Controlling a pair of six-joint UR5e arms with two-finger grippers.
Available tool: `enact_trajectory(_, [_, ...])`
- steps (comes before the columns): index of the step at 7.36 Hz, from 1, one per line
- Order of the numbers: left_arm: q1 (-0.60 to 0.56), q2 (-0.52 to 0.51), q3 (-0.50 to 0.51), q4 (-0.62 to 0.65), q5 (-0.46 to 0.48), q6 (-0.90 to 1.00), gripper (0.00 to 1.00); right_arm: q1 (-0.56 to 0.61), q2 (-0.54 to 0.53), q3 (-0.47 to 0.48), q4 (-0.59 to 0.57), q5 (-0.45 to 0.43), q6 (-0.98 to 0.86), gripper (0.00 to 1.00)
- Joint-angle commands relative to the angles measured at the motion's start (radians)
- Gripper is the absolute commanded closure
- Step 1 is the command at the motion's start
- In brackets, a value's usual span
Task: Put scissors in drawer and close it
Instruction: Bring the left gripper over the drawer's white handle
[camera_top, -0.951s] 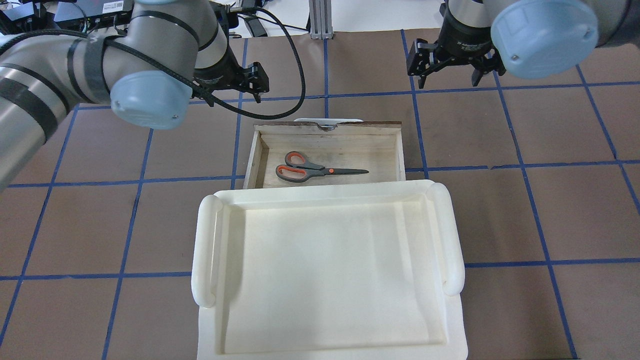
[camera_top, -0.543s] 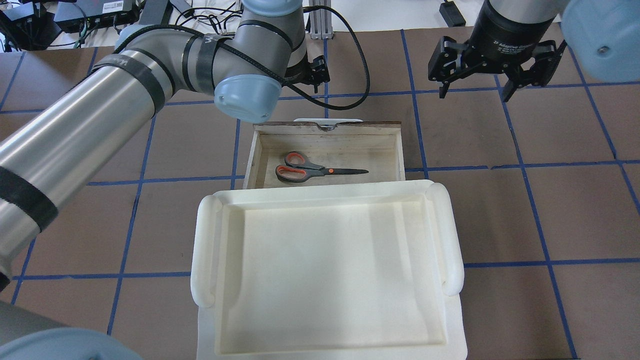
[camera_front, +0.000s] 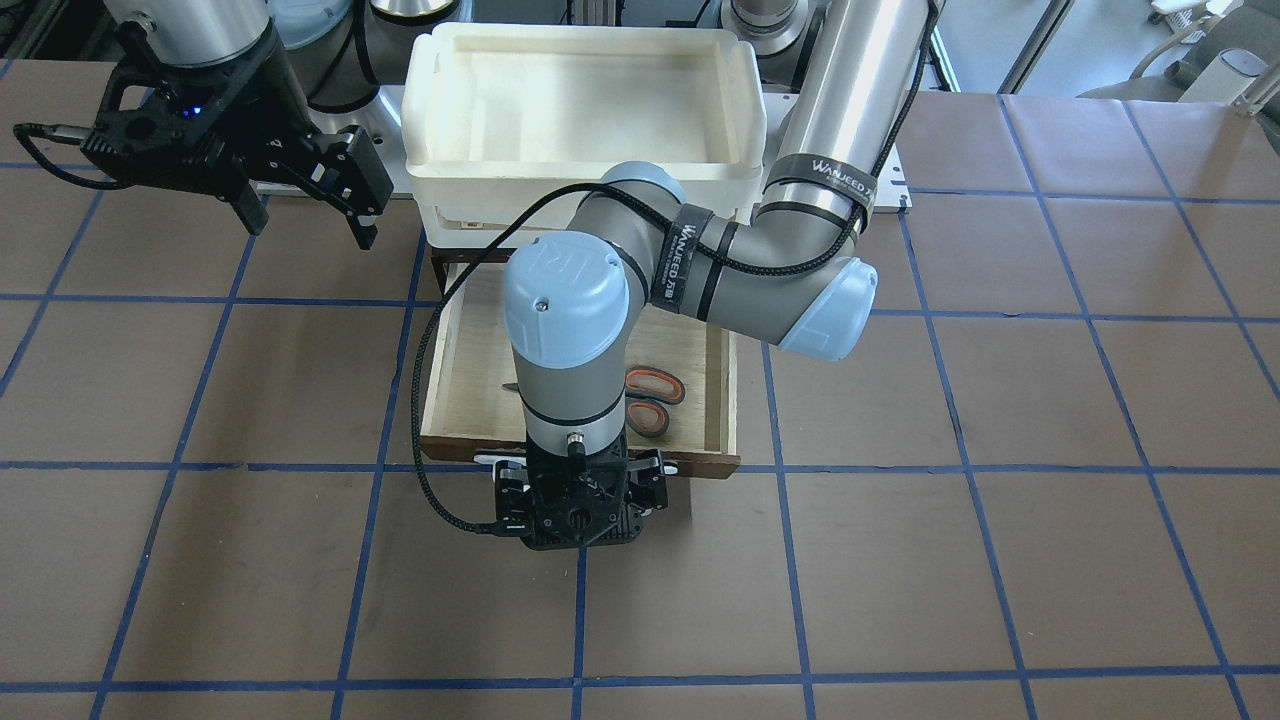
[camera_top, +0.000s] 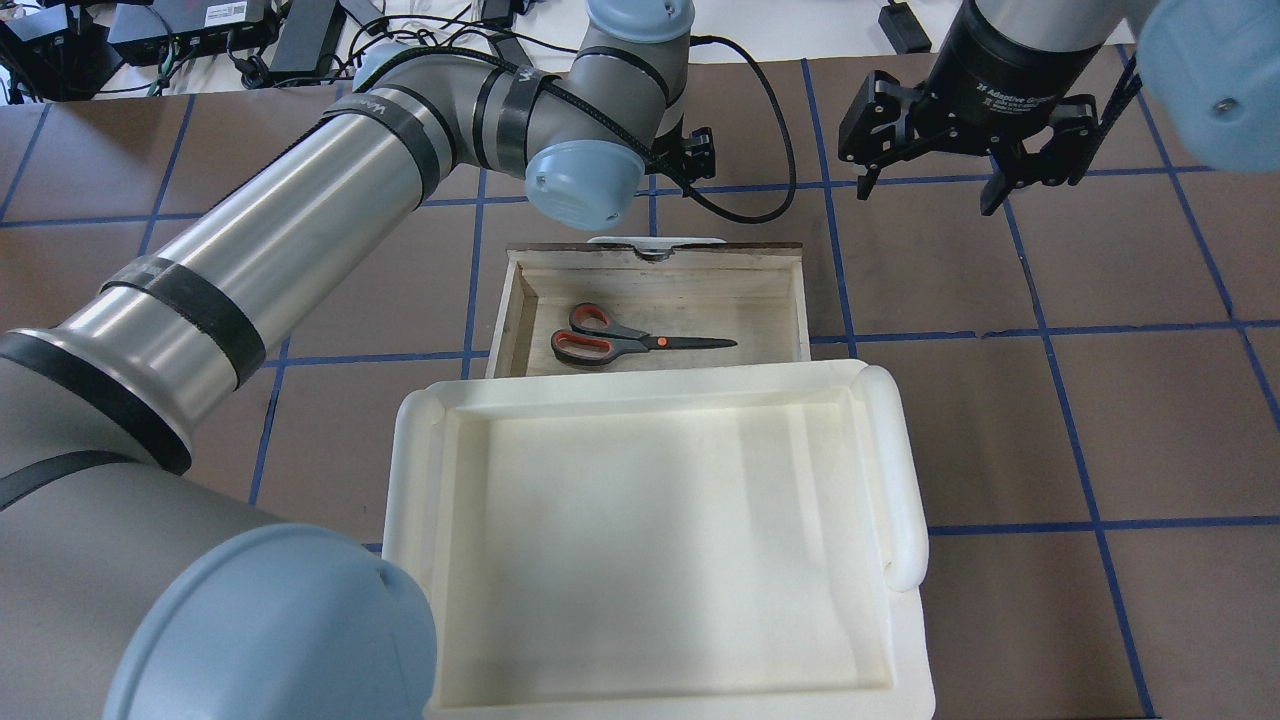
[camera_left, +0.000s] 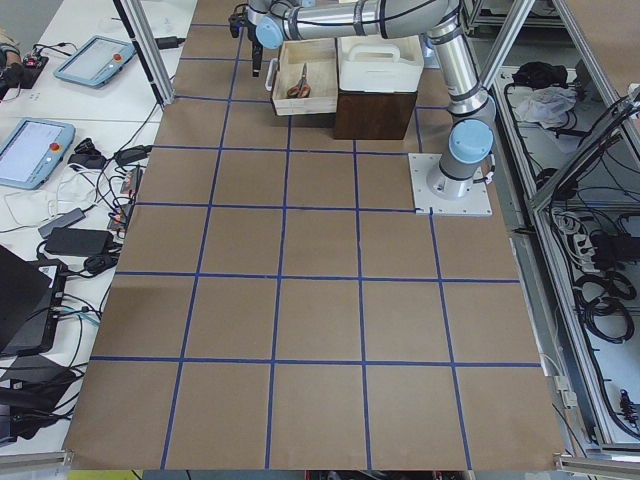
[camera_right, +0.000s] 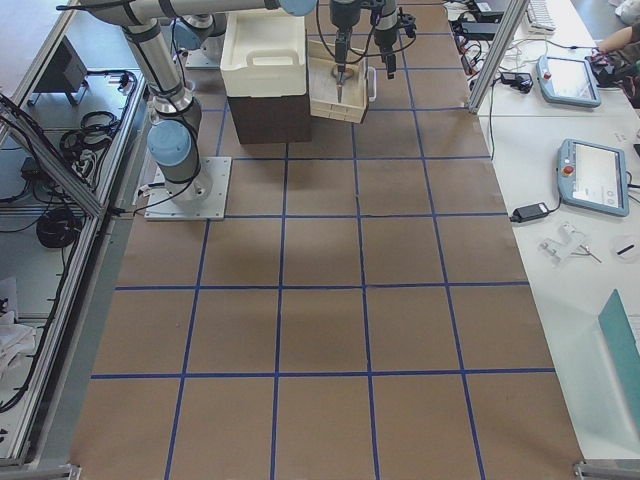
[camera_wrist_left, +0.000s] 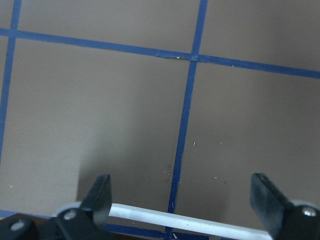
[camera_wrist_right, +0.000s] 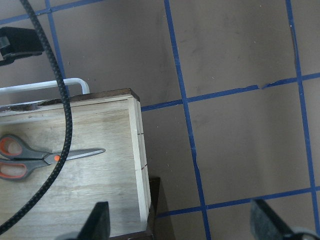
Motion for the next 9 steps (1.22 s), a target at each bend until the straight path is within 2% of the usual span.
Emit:
enact_trajectory(1, [-0.002, -0.039, 0.028, -0.034, -0.010, 0.045, 0.00, 0.004, 0.010, 0.000, -0.012, 0.012, -0.016, 0.00])
enact_trajectory(3, [0.000, -0.070, 0.031, -0.022, -0.053, 0.074, 0.00, 0.004, 0.010, 0.000, -0.032, 0.017, -0.085, 0.00])
enact_trajectory(9, [0.000, -0.105, 0.028, -0.042, -0.073, 0.117, 0.00, 0.006, 0.030, 0.000, -0.041, 0.017, -0.094, 0.00])
